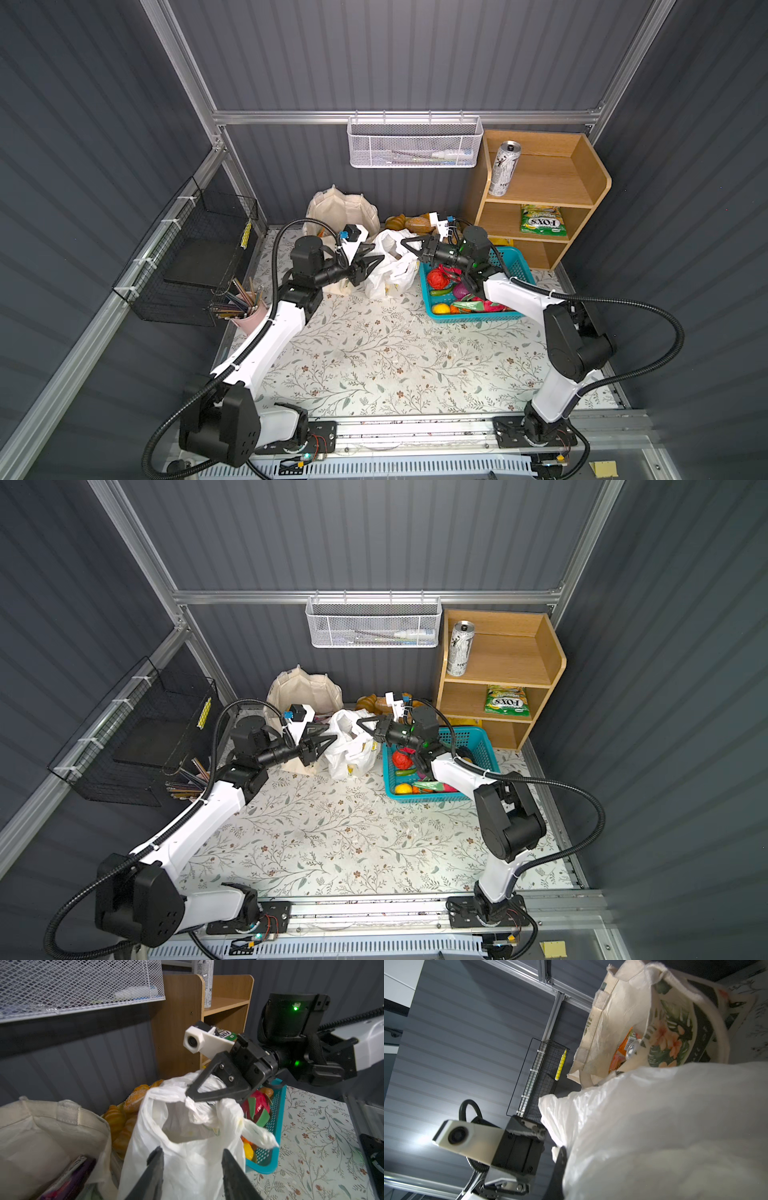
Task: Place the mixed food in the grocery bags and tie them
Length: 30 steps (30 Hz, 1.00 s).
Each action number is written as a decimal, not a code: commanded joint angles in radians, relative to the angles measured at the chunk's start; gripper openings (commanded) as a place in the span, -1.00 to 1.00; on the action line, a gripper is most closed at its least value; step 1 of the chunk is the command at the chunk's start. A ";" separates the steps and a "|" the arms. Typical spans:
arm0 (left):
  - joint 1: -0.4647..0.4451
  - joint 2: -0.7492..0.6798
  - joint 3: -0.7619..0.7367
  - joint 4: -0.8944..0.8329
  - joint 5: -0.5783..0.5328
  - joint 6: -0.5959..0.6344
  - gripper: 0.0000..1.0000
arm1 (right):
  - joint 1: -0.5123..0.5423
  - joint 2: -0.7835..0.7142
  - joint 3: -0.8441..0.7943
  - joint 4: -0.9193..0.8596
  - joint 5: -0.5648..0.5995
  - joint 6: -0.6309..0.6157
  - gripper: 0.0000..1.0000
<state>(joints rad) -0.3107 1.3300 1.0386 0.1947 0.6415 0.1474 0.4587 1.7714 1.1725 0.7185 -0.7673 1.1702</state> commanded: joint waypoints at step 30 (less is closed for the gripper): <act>-0.074 0.338 0.258 0.134 -0.048 -0.103 -1.00 | 0.018 0.071 0.026 0.099 -0.255 -0.006 -1.00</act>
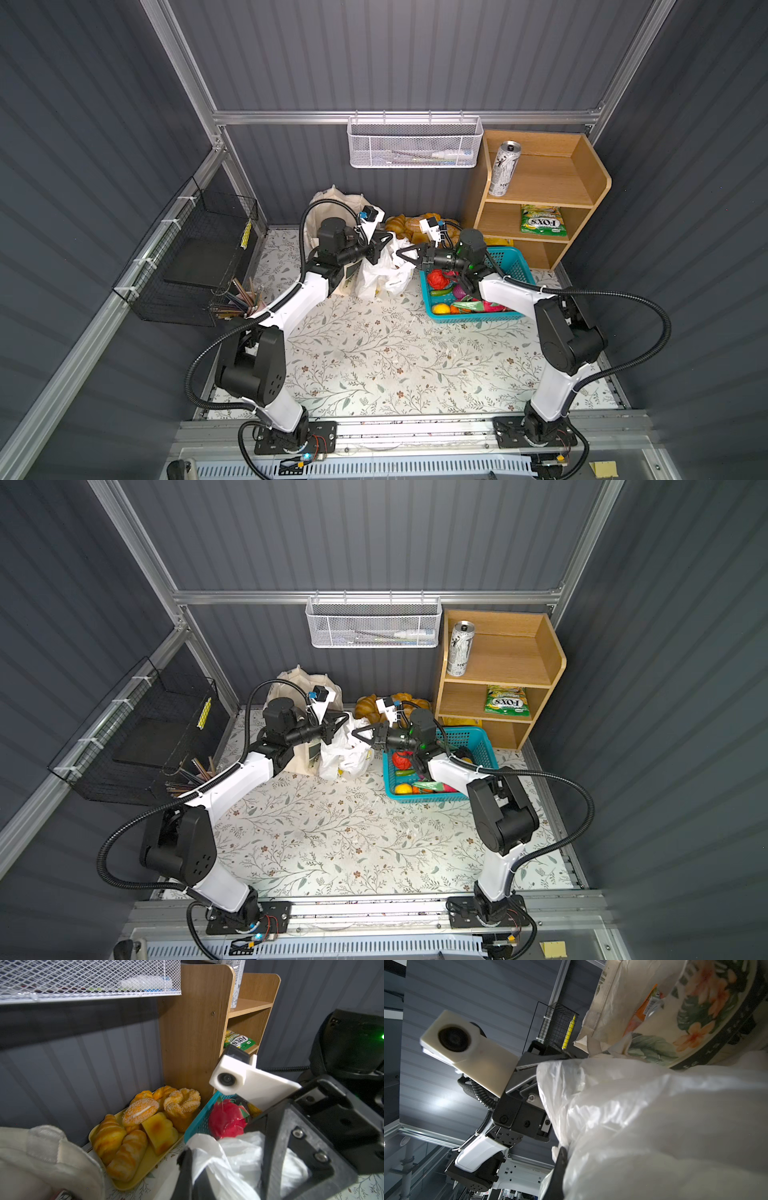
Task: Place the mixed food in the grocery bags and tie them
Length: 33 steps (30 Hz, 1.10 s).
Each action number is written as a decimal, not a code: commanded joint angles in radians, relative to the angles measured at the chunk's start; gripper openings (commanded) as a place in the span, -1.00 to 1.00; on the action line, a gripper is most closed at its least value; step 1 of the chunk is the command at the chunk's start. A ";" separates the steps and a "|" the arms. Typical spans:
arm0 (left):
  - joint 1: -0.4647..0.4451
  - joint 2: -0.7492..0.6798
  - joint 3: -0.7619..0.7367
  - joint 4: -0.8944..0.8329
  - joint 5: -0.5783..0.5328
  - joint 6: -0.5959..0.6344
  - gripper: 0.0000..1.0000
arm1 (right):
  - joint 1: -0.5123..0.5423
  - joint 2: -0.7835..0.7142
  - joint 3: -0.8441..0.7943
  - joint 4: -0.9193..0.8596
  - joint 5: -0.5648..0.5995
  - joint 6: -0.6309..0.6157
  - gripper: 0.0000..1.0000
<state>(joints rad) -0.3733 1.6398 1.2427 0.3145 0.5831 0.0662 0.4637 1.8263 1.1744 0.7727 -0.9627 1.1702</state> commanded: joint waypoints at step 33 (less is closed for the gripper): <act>0.138 -0.260 -0.185 0.041 0.081 -0.268 -0.32 | -0.040 -0.025 -0.082 0.278 -0.062 -0.006 -1.00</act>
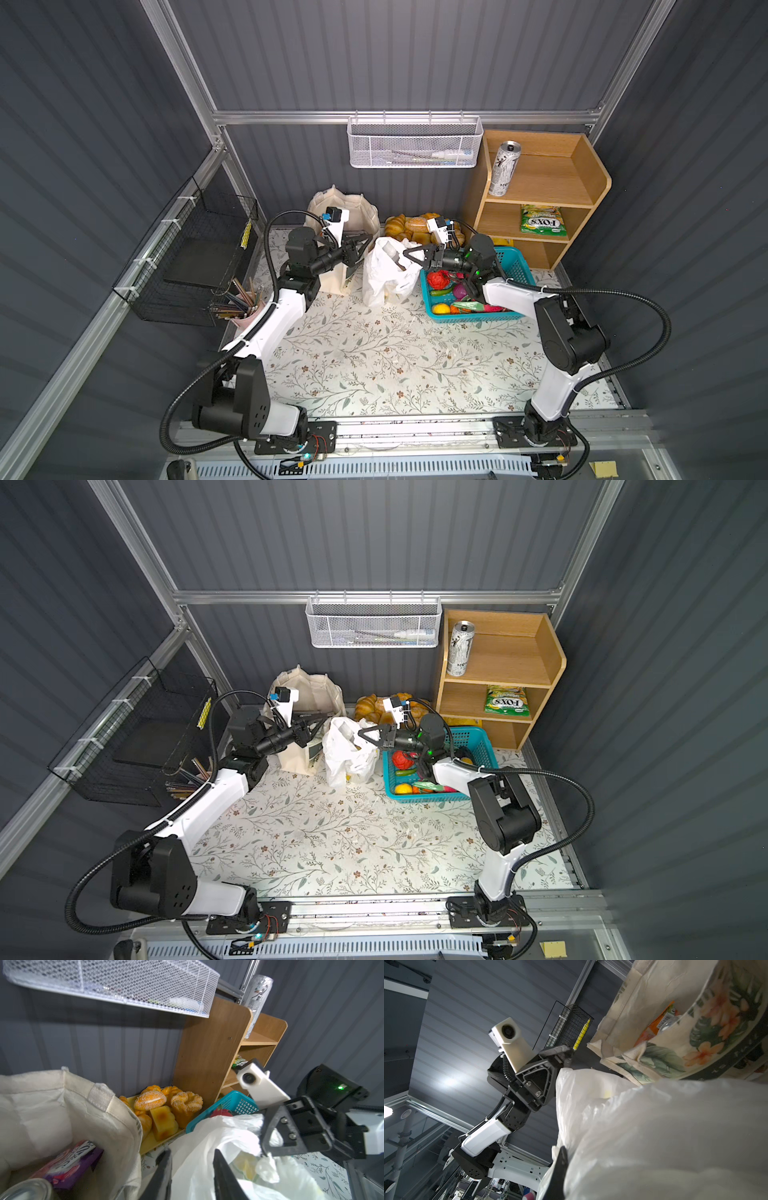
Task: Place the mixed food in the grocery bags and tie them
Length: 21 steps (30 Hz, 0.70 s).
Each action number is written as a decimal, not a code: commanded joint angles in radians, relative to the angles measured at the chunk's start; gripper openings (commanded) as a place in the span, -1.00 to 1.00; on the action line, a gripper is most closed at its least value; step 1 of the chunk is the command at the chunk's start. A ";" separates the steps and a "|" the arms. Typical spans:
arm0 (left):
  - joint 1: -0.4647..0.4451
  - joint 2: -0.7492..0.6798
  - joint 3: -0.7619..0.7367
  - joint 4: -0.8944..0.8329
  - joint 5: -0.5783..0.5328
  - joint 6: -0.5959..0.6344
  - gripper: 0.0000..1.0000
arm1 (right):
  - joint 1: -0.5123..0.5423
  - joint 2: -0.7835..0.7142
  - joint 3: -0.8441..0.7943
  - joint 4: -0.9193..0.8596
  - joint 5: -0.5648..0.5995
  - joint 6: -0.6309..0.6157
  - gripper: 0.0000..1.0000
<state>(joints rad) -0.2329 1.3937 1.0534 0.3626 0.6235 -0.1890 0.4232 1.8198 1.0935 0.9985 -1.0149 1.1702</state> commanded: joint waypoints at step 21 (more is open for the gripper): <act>-0.135 0.125 -0.031 0.105 0.174 -0.110 -0.47 | -0.001 -0.040 -0.004 0.058 -0.018 -0.006 -1.00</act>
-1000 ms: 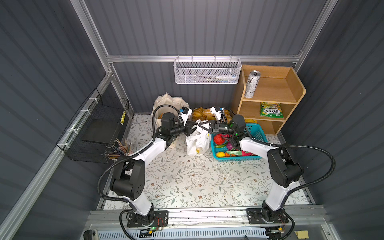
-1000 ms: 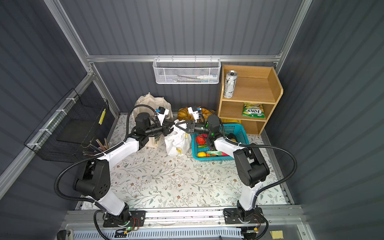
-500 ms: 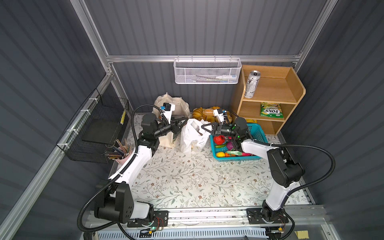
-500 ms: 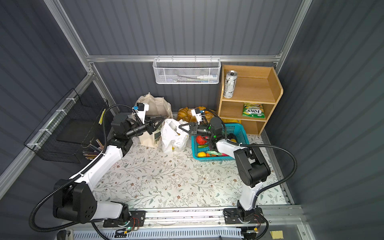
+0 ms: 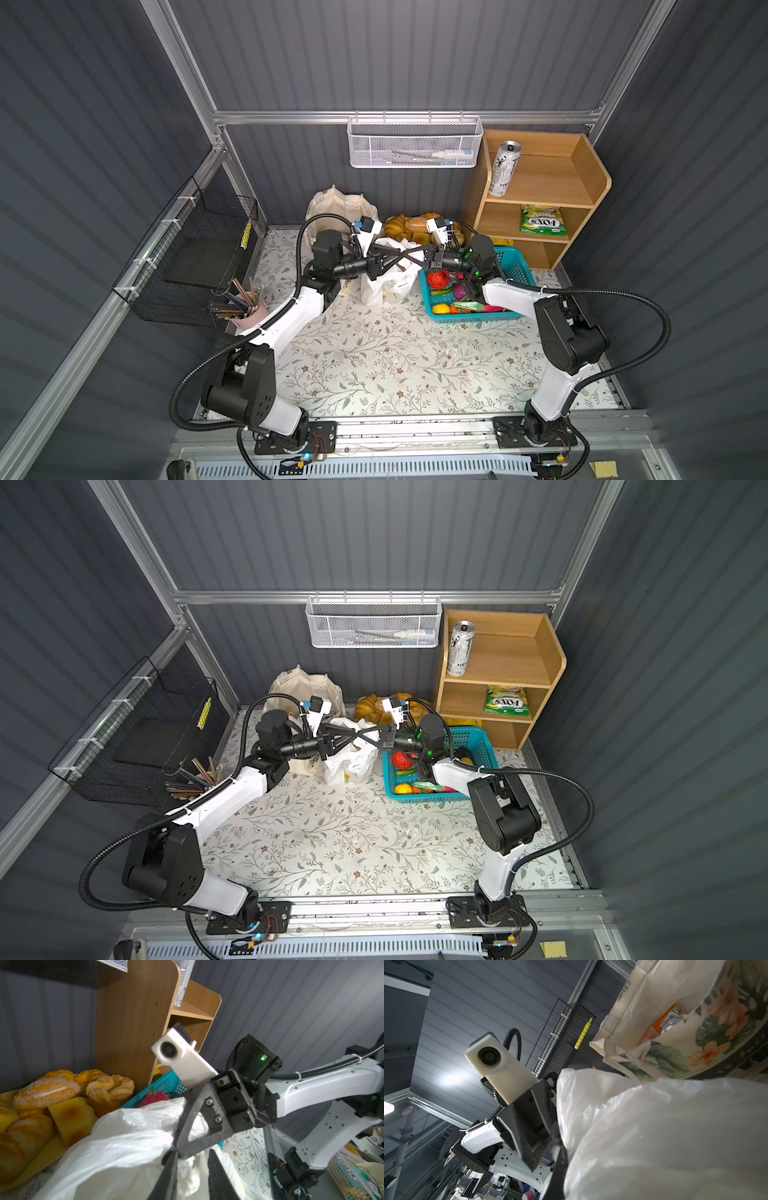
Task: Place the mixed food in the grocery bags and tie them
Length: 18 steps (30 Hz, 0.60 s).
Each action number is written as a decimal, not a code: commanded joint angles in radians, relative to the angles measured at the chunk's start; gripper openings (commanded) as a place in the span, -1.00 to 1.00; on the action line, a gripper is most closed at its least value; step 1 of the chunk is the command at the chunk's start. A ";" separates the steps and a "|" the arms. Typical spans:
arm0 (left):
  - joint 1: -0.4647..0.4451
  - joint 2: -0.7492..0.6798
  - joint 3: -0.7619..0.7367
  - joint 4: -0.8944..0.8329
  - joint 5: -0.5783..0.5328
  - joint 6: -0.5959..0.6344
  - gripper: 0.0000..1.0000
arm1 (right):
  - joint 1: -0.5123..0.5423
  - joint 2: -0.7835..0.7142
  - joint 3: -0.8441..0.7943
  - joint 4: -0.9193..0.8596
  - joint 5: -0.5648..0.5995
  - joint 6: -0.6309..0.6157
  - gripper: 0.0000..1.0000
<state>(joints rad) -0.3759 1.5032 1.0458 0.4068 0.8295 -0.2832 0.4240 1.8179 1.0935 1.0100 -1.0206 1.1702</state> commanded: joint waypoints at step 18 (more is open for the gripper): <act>0.007 0.159 -0.074 0.493 0.116 -0.283 -0.32 | -0.001 -0.034 -0.009 0.050 -0.012 -0.006 -1.00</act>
<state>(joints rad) -0.3714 1.6539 0.9619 0.7906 0.9184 -0.5076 0.4225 1.8091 1.0897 1.0218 -1.0214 1.1702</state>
